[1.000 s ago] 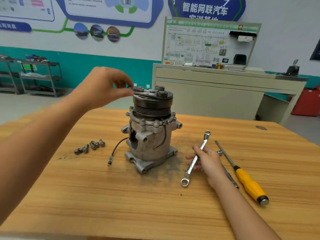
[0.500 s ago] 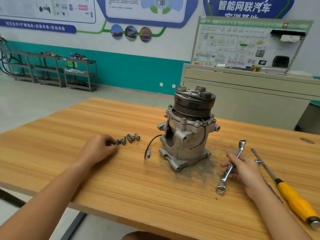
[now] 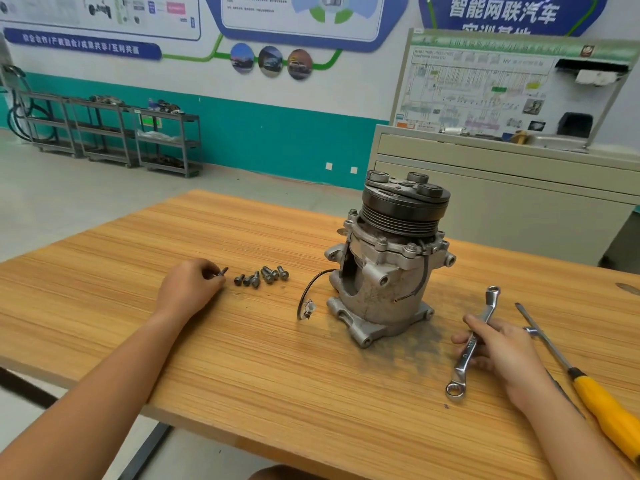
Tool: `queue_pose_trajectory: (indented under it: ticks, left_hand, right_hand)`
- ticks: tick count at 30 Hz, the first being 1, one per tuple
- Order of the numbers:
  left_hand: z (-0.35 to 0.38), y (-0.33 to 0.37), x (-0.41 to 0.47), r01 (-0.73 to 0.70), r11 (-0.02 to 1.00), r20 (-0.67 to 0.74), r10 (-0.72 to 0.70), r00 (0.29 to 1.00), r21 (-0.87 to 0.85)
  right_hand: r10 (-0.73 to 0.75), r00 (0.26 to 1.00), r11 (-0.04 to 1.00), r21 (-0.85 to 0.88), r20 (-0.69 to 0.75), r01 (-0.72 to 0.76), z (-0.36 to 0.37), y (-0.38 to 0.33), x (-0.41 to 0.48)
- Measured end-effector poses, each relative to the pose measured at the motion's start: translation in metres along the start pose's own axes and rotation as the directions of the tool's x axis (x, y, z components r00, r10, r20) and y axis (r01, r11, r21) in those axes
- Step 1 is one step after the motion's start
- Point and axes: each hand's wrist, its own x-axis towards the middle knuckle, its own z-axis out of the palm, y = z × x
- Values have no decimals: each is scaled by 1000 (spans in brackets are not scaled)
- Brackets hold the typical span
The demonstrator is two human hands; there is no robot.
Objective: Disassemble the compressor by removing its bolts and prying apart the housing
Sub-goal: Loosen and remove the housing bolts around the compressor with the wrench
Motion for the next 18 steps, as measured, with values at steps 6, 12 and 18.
queue_pose_trajectory:
  ticks: [6, 12, 18]
  left_hand:
    - [9, 7, 6, -76, 996, 126, 71, 989, 37]
    - [6, 14, -2, -137, 991, 33, 137, 990, 0]
    - [6, 103, -23, -261, 808, 25, 321, 947, -528]
  right_hand:
    - [20, 999, 1000, 23, 26, -21, -1, -1, -1]
    - [-6, 999, 988, 152, -42, 13, 1, -7, -6]
    - [-119, 991, 979, 156, -68, 128, 13, -14, -19]
